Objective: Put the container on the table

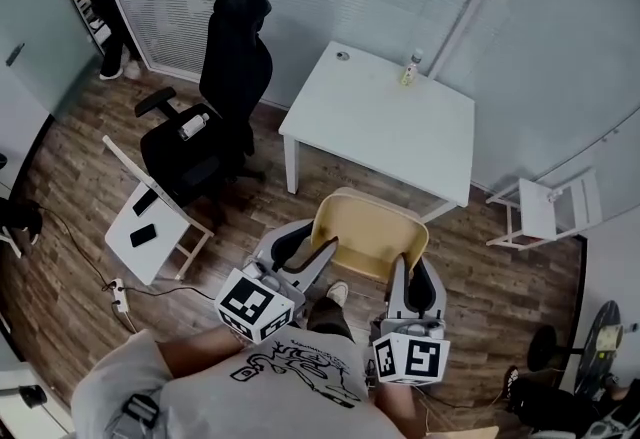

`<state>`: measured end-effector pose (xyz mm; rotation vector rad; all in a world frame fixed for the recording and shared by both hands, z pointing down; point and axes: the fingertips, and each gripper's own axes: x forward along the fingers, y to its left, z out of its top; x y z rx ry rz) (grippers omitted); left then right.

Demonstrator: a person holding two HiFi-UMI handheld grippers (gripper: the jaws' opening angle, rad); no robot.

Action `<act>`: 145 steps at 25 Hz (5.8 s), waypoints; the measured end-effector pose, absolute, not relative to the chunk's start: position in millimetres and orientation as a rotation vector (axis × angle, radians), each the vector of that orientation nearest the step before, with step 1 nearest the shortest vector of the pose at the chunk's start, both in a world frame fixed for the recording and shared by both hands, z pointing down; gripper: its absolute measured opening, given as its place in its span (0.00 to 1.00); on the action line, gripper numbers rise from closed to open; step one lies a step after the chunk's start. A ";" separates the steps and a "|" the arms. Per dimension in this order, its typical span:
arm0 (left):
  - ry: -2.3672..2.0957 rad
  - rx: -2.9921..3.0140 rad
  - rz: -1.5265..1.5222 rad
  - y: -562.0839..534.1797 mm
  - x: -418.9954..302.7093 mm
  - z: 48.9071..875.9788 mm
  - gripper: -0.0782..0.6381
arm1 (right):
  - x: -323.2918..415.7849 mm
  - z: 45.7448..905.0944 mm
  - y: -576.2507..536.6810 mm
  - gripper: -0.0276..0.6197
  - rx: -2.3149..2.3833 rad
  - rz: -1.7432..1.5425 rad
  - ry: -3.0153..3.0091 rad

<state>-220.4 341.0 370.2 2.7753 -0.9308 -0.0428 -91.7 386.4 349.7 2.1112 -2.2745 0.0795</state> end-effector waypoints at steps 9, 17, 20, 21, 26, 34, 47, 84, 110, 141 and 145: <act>-0.902 2.785 -0.029 291.7 -183.6 376.5 0.30 | -55.4 358.1 341.1 0.15 2.139 0.095 -2.253; -0.904 2.787 0.001 235.1 -118.5 378.7 0.30 | 9.7 362.9 285.8 0.15 2.146 0.124 -2.263; -0.914 2.782 0.010 214.6 -88.8 378.1 0.30 | 39.8 362.6 264.2 0.15 2.141 0.129 -2.273; -0.920 2.779 0.013 207.3 -79.4 378.1 0.30 | 49.5 362.8 256.2 0.15 2.138 0.131 -2.277; -0.951 2.773 0.017 171.8 -32.2 375.5 0.30 | 97.1 361.8 219.9 0.15 2.111 0.139 -2.300; -0.969 2.752 0.001 134.9 20.6 380.1 0.30 | 150.4 368.6 182.8 0.15 2.098 0.160 -2.306; -1.001 2.724 0.010 60.3 32.8 389.0 0.30 | 163.6 376.9 104.6 0.15 2.068 0.179 -2.323; -0.926 2.726 0.002 -189.6 25.5 398.2 0.30 | 155.7 385.8 -142.9 0.15 2.070 0.150 -2.258; -0.870 2.515 0.331 -234.1 64.5 533.4 0.26 | 197.7 525.3 -189.2 0.14 1.975 0.554 -2.129; -0.772 2.216 0.737 -253.3 82.6 756.5 0.24 | 215.6 757.6 -205.5 0.14 1.732 0.984 -1.853; -0.779 2.179 0.762 -251.5 79.3 779.4 0.23 | 212.9 773.7 -205.7 0.13 1.708 0.999 -1.853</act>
